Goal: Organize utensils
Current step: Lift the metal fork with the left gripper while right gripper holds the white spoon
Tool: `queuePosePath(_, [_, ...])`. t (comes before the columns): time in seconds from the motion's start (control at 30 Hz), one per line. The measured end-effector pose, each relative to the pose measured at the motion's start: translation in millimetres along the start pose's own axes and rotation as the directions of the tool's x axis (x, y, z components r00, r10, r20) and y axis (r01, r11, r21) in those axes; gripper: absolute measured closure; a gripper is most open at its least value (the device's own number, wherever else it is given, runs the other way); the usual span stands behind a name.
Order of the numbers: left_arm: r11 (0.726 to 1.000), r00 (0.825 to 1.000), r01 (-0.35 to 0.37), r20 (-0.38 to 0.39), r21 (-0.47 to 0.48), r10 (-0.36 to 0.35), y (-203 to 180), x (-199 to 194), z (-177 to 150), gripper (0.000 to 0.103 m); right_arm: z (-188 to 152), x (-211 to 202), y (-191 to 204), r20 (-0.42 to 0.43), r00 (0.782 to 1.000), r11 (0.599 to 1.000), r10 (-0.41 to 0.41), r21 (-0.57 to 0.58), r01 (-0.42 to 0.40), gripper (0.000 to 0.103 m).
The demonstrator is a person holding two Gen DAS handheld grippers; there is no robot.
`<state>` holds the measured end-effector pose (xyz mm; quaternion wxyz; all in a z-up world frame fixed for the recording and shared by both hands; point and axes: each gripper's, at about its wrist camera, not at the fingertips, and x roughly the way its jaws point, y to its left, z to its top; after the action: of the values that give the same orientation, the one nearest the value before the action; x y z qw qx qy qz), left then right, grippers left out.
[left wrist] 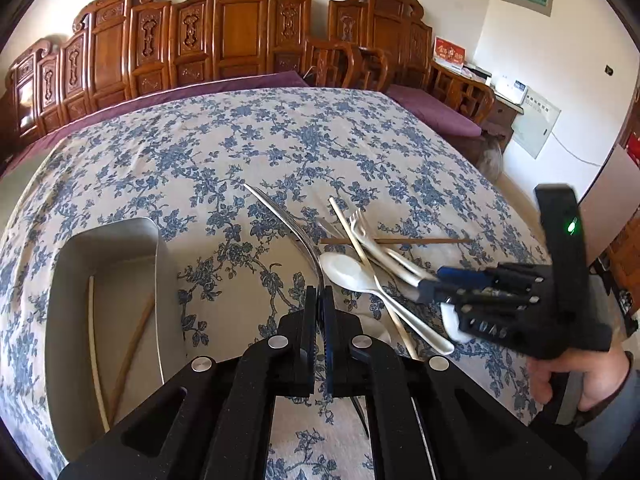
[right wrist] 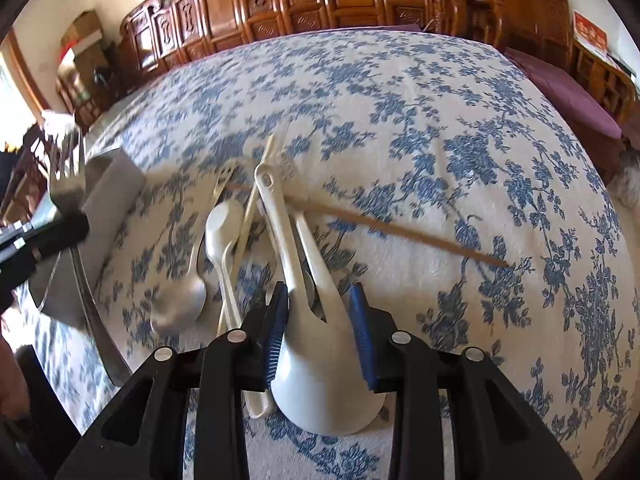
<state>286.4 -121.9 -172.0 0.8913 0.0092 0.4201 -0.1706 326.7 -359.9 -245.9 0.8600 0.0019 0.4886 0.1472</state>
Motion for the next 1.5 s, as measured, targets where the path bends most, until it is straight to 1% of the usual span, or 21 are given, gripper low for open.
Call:
queuePosePath(0.1, [1.0,1.0,0.002,0.013,0.006,-0.002,-2.1,-6.8,1.7,0.101,-2.4,0.4,4.2,-0.012,1.0,1.0,-0.01,-0.013,0.01,0.068])
queuePosePath(0.17, [1.0,1.0,-0.002,0.022,0.011,0.001,-3.2,-11.6,2.7,0.101,-3.5,-0.9,4.7,-0.02,1.0,1.0,0.0,-0.005,0.0,0.068])
queuePosePath(0.23, [1.0,1.0,-0.004,0.027,0.013,0.004,-3.6,-15.1,3.3,0.101,-4.6,-3.2,5.6,-0.015,1.0,1.0,-0.01,-0.004,0.01,0.068])
queuePosePath(0.4, [1.0,0.999,-0.01,0.036,0.014,0.009,-1.5,-24.6,2.3,0.101,-7.3,-7.1,1.9,-0.014,1.0,1.0,0.012,0.01,-0.011,0.068])
queuePosePath(0.53, [1.0,0.999,-0.016,0.04,0.012,0.015,1.3,-29.6,1.0,0.101,-3.7,-13.9,-7.0,0.024,0.999,0.998,0.025,0.051,-0.026,0.068])
queuePosePath(0.63, [1.0,0.999,-0.016,0.044,0.01,0.016,2.9,-31.1,1.9,0.101,1.0,-17.4,-10.0,0.053,0.998,0.998,0.026,0.05,-0.028,0.068])
queuePosePath(0.73, [1.0,0.999,-0.013,0.049,0.006,0.013,4.1,-30.8,2.8,0.101,5.1,-16.7,-13.5,0.061,0.997,0.997,0.046,0.06,-0.05,0.068])
queuePosePath(0.8, [1.0,0.999,-0.011,0.05,0.005,0.011,4.4,-29.5,2.6,0.101,6.6,-16.8,-11.3,0.07,0.996,0.997,0.051,0.049,-0.055,0.068])
queuePosePath(0.93, [1.0,0.999,-0.012,0.048,0.013,0.011,4.0,-25.7,2.7,0.101,9.4,-18.2,2.4,0.082,0.992,0.995,0.1,-0.003,-0.1,0.069])
queuePosePath(0.97, [1.0,0.999,-0.011,0.048,0.012,0.01,4.1,-25.4,2.4,0.101,10.0,-15.5,5.9,0.074,0.992,0.995,0.102,-0.016,-0.101,0.069])
queuePosePath(1.0, [1.0,0.999,-0.009,0.048,0.012,0.008,4.4,-24.8,2.0,0.101,10.9,-12.5,8.5,0.065,0.993,0.995,0.097,-0.024,-0.095,0.071])
queuePosePath(1.07, [1.0,0.999,-0.007,0.047,0.011,0.006,4.5,-24.6,1.1,0.101,13.6,-2.9,13.0,0.043,0.996,0.996,0.077,-0.042,-0.076,0.079])
queuePosePath(1.13, [1.0,0.999,-0.004,0.045,0.009,0.004,5.2,-24.1,0.7,0.101,17.7,2.0,14.8,0.046,0.996,0.997,0.075,-0.039,-0.073,0.079])
queuePosePath(1.2, [1.0,0.999,-0.002,0.046,0.008,0.002,5.0,-24.0,0.5,0.101,22.5,6.1,18.2,0.052,0.994,0.995,0.094,-0.035,-0.092,0.079])
queuePosePath(1.23, [1.0,0.999,0.0,0.046,0.007,0.0,5.0,-23.9,0.5,0.101,24.9,8.7,22.3,0.054,0.995,0.995,0.086,-0.053,-0.083,0.079])
queuePosePath(1.27, [1.0,0.999,0.001,0.047,0.007,-0.001,4.6,-24.0,0.6,0.101,28.2,12.3,27.3,0.057,0.997,0.995,0.059,-0.079,-0.054,0.079])
queuePosePath(1.37, [1.0,0.999,0.002,0.05,0.008,-0.002,3.5,-25.1,0.2,0.101,35.2,24.2,27.5,0.044,0.999,0.996,0.03,-0.086,-0.026,0.08])
queuePosePath(1.43, [1.0,0.999,0.003,0.051,0.009,-0.004,4.1,-25.9,0.4,0.101,38.4,31.4,22.2,0.03,0.999,0.997,0.024,-0.081,-0.021,0.081])
queuePosePath(1.5, [1.0,0.999,0.006,0.052,0.007,-0.006,4.8,-26.6,0.8,0.101,42.9,33.6,18.1,0.036,0.998,0.997,0.042,-0.071,-0.039,0.082])
